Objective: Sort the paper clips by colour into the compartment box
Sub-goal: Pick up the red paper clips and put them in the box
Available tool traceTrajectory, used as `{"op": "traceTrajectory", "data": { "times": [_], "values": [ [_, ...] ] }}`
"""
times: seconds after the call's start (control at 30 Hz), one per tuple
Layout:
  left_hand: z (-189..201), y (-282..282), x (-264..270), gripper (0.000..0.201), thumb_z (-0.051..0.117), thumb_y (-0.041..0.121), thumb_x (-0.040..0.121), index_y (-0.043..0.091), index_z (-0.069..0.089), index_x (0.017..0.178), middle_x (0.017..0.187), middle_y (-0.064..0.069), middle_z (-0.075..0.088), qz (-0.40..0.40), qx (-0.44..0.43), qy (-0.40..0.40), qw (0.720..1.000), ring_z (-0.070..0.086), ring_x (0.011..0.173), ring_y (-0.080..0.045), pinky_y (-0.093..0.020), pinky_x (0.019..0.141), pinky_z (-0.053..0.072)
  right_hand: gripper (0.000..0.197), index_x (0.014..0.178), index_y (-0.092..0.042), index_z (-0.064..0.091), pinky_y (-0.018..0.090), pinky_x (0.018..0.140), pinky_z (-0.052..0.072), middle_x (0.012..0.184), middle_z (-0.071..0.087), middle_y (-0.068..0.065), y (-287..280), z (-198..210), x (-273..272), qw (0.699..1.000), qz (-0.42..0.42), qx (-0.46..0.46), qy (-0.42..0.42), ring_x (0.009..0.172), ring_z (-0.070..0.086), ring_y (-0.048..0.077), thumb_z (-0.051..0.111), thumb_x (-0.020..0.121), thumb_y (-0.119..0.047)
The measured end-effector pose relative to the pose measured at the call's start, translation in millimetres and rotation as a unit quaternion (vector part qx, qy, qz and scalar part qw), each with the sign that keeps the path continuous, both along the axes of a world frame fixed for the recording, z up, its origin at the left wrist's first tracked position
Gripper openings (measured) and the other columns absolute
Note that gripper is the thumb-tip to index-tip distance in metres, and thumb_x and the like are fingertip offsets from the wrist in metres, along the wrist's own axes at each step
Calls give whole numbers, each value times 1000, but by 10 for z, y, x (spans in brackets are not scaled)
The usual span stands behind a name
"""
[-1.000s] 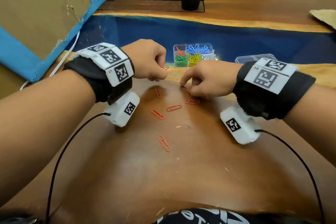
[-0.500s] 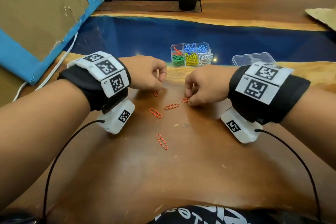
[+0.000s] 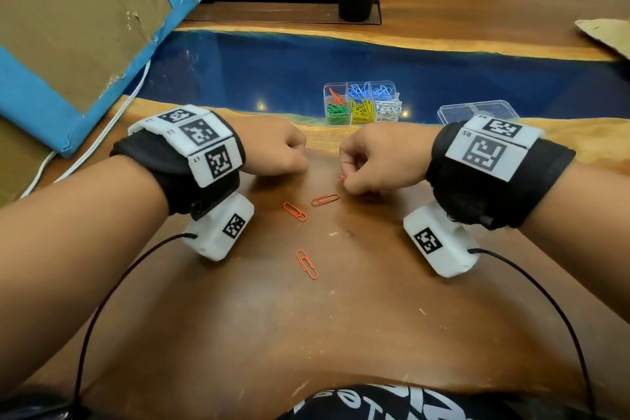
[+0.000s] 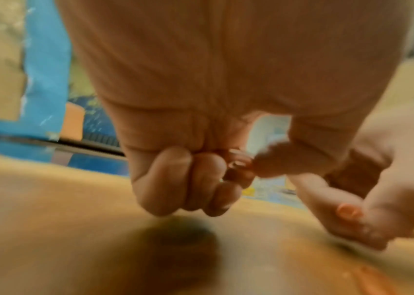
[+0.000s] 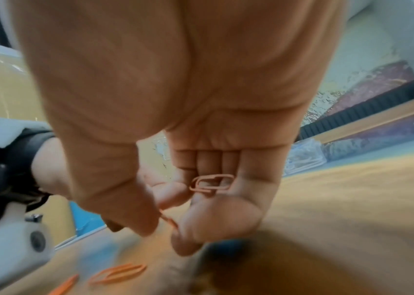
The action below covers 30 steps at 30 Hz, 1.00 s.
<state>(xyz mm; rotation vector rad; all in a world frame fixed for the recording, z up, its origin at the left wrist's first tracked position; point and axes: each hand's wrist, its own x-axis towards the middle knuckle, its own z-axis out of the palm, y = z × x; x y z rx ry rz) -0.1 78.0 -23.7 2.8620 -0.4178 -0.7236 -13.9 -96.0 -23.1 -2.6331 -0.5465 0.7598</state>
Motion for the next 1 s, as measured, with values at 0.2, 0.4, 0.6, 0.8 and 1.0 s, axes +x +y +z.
{"op": "traceTrajectory", "data": {
  "times": [0.2,0.4,0.6,0.8,1.0],
  "values": [
    [-15,5,-33,28,36,-5,87,17,42,70,58,-4,40,100,-205,120,966,34,47,-16,-18,43,27,22,103,-18,60,18,60,52,73,67,1,59,-21,66,996,-4,70,59,55,60,13,52,88,-4],
    [-26,49,-165,15,58,15,79,21,49,69,56,5,41,8,-142,109,984,37,52,-12,-24,50,31,18,76,-21,49,24,57,48,73,59,4,151,-25,37,997,-12,70,43,61,55,19,43,92,-13],
    [-32,14,-304,16,72,35,73,29,60,82,67,10,52,-102,11,3,995,50,64,-6,-23,60,40,10,82,-24,57,23,60,39,74,55,-8,223,-45,-67,996,72,-36,-34,68,49,11,64,82,-30],
    [8,10,-337,6,69,29,75,23,68,76,65,10,58,-101,17,11,995,52,62,-6,-17,57,40,11,81,-23,64,25,66,40,74,58,-7,305,-31,-111,990,90,-91,-59,77,53,15,63,84,-33],
    [-1,31,-394,19,59,25,78,21,51,62,57,7,50,-47,-53,19,997,45,55,-10,-24,53,35,12,76,-22,59,20,56,37,70,54,-9,295,-45,-154,991,89,-89,-52,69,50,12,59,85,-31]
  ]
}}
